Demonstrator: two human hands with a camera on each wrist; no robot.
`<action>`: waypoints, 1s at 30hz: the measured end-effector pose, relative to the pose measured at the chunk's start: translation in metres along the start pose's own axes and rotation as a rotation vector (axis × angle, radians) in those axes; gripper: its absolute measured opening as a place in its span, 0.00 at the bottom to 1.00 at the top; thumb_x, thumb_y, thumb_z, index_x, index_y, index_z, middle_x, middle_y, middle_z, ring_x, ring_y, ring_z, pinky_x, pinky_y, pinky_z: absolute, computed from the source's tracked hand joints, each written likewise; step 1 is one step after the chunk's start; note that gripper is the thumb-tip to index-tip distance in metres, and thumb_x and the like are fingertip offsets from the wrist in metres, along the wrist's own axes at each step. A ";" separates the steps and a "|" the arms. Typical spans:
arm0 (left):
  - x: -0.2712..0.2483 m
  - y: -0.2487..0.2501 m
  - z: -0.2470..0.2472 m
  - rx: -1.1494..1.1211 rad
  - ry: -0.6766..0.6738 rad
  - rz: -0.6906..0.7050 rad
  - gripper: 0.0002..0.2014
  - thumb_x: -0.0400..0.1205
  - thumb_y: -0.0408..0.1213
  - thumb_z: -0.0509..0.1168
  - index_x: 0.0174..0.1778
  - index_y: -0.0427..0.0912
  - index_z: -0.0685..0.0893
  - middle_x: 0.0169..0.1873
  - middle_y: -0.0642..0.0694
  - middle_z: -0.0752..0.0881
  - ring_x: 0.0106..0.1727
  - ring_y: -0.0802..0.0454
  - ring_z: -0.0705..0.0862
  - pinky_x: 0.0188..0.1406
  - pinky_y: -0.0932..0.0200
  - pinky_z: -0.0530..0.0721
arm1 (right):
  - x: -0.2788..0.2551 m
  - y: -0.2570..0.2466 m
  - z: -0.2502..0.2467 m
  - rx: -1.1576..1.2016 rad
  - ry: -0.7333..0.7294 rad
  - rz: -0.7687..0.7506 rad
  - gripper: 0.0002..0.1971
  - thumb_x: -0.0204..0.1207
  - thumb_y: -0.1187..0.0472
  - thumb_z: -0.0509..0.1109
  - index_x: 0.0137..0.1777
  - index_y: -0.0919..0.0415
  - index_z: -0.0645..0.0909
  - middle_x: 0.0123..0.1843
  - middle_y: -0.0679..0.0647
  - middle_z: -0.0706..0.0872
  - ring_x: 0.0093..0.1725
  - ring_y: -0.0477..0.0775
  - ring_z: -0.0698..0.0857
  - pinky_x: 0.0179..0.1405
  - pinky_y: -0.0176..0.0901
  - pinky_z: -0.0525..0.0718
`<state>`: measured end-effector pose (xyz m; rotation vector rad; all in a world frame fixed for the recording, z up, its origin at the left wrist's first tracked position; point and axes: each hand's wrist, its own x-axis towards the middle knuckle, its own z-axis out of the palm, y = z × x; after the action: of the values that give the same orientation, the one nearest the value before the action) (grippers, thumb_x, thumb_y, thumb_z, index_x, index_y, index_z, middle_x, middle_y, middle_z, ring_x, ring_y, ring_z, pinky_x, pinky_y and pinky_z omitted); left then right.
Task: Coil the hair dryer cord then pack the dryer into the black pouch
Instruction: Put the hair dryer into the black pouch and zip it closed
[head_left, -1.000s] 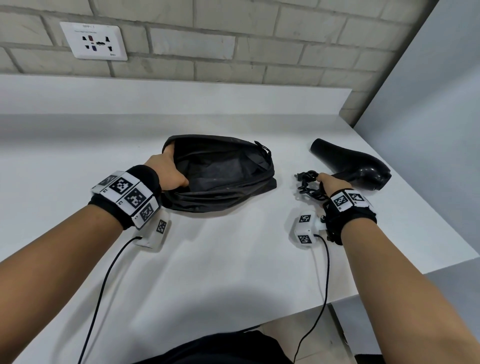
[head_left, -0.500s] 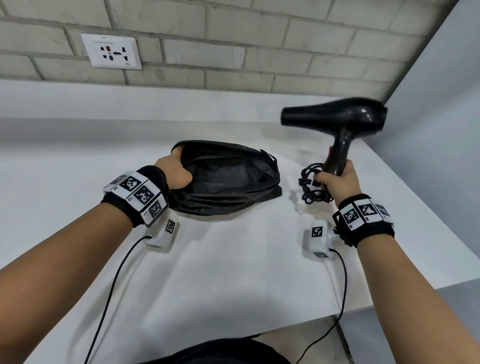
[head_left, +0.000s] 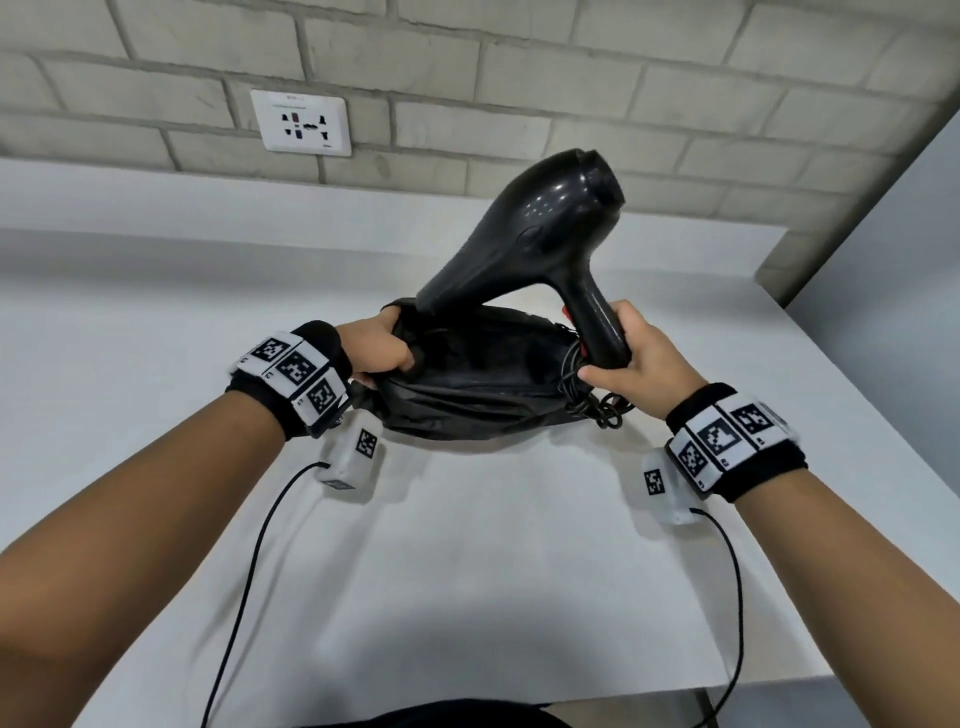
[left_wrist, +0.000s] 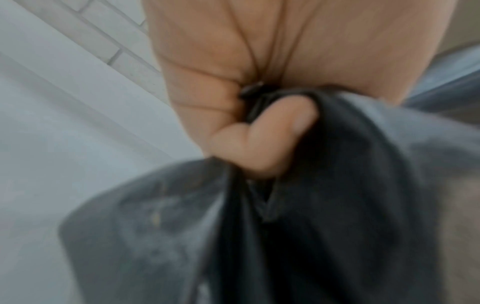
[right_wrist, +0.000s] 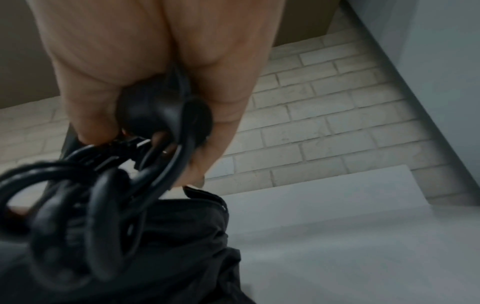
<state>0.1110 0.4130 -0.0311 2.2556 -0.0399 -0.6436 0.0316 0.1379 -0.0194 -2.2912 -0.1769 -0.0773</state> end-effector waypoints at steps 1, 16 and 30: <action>0.002 -0.002 -0.001 -0.041 -0.038 0.006 0.42 0.61 0.32 0.62 0.74 0.54 0.62 0.62 0.39 0.79 0.57 0.36 0.84 0.53 0.38 0.86 | 0.002 -0.001 0.000 -0.021 -0.030 -0.003 0.22 0.69 0.67 0.73 0.59 0.55 0.69 0.54 0.64 0.83 0.48 0.59 0.83 0.46 0.42 0.82; -0.015 0.008 -0.024 0.159 0.069 0.217 0.41 0.58 0.35 0.61 0.73 0.49 0.70 0.61 0.42 0.79 0.54 0.41 0.83 0.46 0.51 0.86 | 0.020 -0.009 0.009 -0.263 -0.269 -0.014 0.22 0.69 0.66 0.73 0.58 0.49 0.67 0.40 0.48 0.81 0.38 0.47 0.81 0.35 0.31 0.78; -0.050 0.043 -0.038 0.071 0.137 0.444 0.35 0.62 0.32 0.59 0.69 0.49 0.77 0.59 0.42 0.82 0.59 0.46 0.79 0.60 0.51 0.81 | 0.026 -0.022 0.019 -0.429 -0.345 0.064 0.24 0.68 0.64 0.71 0.62 0.51 0.67 0.44 0.57 0.81 0.42 0.61 0.84 0.42 0.56 0.85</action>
<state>0.0919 0.4196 0.0426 2.2476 -0.4874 -0.2525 0.0541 0.1691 -0.0132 -2.7232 -0.2864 0.3464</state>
